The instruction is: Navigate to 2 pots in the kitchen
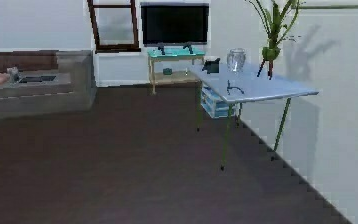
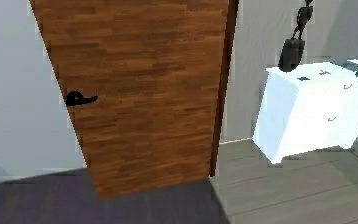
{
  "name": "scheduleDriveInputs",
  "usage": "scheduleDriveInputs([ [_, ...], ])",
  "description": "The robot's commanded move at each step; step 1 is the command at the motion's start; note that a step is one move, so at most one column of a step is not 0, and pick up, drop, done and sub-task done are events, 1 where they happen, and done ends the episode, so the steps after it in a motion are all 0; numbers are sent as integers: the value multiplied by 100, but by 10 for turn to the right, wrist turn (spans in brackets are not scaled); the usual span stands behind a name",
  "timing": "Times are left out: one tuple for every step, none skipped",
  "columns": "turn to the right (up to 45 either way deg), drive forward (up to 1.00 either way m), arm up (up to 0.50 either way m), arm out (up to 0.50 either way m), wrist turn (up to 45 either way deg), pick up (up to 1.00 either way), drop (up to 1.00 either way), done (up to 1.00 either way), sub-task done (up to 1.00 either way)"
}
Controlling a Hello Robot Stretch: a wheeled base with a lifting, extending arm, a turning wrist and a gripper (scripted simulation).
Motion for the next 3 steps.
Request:
scheduleDriveInputs([
  [-90, 0, 0, 0, 0, 0, 0, 0, 0],
  [0, 45, 0, 0, 0, 0, 0, 0, 0],
  [-450, 0, 0, 0, 0, 0, 0, 0, 0],
])
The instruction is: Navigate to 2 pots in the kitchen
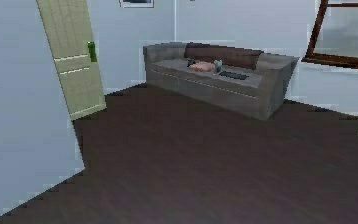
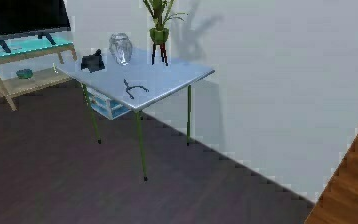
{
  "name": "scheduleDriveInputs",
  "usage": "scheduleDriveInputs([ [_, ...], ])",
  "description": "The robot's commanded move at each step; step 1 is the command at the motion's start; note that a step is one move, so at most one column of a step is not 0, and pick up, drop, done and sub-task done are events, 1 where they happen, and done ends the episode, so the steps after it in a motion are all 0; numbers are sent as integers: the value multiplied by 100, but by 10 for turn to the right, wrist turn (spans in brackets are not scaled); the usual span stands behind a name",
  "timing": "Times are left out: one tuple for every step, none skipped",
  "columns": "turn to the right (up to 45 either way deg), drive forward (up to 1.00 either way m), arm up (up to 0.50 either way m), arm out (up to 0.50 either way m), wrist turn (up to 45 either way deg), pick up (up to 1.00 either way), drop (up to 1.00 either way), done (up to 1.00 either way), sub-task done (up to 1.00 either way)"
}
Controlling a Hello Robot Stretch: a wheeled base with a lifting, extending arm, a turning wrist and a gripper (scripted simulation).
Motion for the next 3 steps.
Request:
scheduleDriveInputs([
  [0, 50, 0, 0, 0, 0, 0, 0, 0],
  [-90, 0, 0, 0, 0, 0, 0, 0, 0],
  [0, 20, 0, 0, 0, 0, 0, 0, 0],
])
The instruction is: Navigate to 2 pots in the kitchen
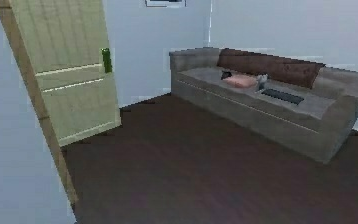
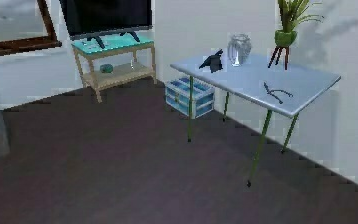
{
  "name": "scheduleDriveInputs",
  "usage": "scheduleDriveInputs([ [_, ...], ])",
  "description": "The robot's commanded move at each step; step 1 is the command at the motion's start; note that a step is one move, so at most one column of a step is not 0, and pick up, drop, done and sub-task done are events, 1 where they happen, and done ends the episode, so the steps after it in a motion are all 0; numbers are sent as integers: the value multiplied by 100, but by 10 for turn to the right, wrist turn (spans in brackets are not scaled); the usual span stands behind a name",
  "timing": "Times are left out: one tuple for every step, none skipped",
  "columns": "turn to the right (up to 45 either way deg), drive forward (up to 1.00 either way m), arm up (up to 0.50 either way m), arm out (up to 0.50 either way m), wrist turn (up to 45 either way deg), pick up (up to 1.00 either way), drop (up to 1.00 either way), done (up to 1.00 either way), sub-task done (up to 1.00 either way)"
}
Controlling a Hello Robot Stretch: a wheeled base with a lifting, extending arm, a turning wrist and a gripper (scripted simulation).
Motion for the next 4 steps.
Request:
scheduleDriveInputs([
  [-120, 0, 0, 0, 0, 0, 0, 0, 0],
  [0, 75, 0, 0, 0, 0, 0, 0, 0],
  [-150, 0, 0, 0, 0, 0, 0, 0, 0],
  [0, 100, 0, 0, 0, 0, 0, 0, 0],
])
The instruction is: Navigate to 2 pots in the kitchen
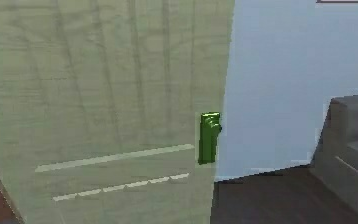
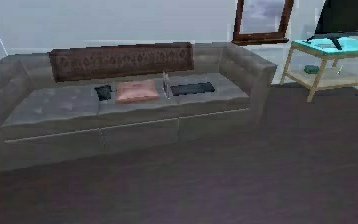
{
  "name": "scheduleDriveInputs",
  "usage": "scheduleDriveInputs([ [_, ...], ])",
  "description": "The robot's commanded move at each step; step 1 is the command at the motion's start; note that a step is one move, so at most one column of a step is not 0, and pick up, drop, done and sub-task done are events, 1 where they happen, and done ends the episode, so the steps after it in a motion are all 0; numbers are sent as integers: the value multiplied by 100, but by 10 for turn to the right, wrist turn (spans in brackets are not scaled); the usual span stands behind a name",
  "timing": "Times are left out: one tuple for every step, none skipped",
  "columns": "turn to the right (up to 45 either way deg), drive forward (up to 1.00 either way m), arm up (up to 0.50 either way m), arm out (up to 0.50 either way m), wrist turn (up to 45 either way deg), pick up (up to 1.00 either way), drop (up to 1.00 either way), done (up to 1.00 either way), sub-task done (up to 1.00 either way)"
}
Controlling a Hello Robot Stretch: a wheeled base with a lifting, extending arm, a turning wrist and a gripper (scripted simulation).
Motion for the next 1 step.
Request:
scheduleDriveInputs([
  [0, 25, 0, 0, 0, 0, 0, 0, 0],
])
